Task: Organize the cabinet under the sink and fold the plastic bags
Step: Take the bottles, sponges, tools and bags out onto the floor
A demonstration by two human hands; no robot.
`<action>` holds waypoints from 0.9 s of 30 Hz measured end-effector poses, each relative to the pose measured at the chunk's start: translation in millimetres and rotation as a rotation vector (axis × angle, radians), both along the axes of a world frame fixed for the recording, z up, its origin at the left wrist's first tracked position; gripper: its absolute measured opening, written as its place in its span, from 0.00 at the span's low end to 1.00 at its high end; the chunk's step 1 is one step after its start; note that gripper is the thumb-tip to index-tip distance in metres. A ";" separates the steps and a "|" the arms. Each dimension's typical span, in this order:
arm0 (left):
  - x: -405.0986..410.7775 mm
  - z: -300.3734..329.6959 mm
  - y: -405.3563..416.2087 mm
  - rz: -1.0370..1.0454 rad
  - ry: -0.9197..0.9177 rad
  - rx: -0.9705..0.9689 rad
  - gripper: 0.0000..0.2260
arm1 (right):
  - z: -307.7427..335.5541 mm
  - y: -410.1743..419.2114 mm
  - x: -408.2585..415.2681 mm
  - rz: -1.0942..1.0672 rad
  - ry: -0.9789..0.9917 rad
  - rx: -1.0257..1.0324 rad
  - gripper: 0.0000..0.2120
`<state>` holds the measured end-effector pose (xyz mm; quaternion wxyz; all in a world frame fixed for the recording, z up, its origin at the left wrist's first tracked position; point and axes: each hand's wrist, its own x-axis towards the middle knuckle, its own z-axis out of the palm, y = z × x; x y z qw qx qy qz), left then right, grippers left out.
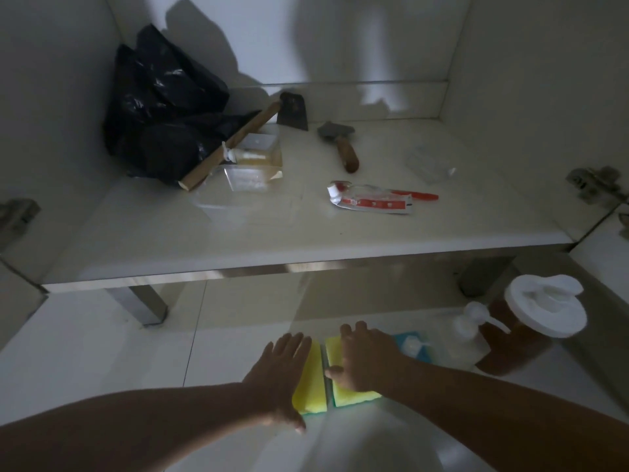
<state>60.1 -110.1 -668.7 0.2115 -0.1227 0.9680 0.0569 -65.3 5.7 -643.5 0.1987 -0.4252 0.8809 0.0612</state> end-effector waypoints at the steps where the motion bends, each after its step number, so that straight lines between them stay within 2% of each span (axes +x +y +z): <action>1: -1.7 4.5 -0.5 0.002 -0.031 -0.018 0.59 | 6.1 -0.9 -0.7 0.016 0.014 -0.006 0.29; 4: -11.6 33.8 -5.8 0.023 -0.069 -0.008 0.57 | 39.8 -4.9 -5.9 0.073 0.019 -0.026 0.19; 8: -28.4 108.8 -17.4 0.102 0.042 0.111 0.42 | 110.2 -12.2 -22.2 0.136 -0.071 -0.033 0.11; 10: -37.3 153.9 -30.0 0.140 0.131 0.165 0.31 | 149.5 -15.7 -29.5 0.116 -0.093 -0.108 0.11; 13: -46.8 210.5 -59.9 0.258 0.292 0.436 0.15 | 200.5 -27.3 -44.2 0.136 -0.007 -0.219 0.13; 15: -53.0 235.9 -85.8 0.353 0.436 0.498 0.08 | 222.9 -41.5 -58.9 0.101 -0.027 -0.285 0.13; 18: -68.1 258.3 -131.5 0.420 0.668 0.410 0.05 | 236.6 -69.4 -85.4 0.055 0.003 -0.379 0.09; 20: -82.3 265.8 -162.5 0.432 0.740 0.217 0.06 | 236.2 -90.4 -103.5 -0.021 -0.044 -0.465 0.05; 23: -103.7 270.1 -198.9 0.413 0.722 -0.128 0.10 | 231.5 -123.2 -127.2 -0.048 0.024 -0.528 0.06; 27: -126.7 260.0 -228.8 0.459 0.651 -0.161 0.12 | 216.4 -154.4 -160.7 -0.053 0.146 -0.493 0.06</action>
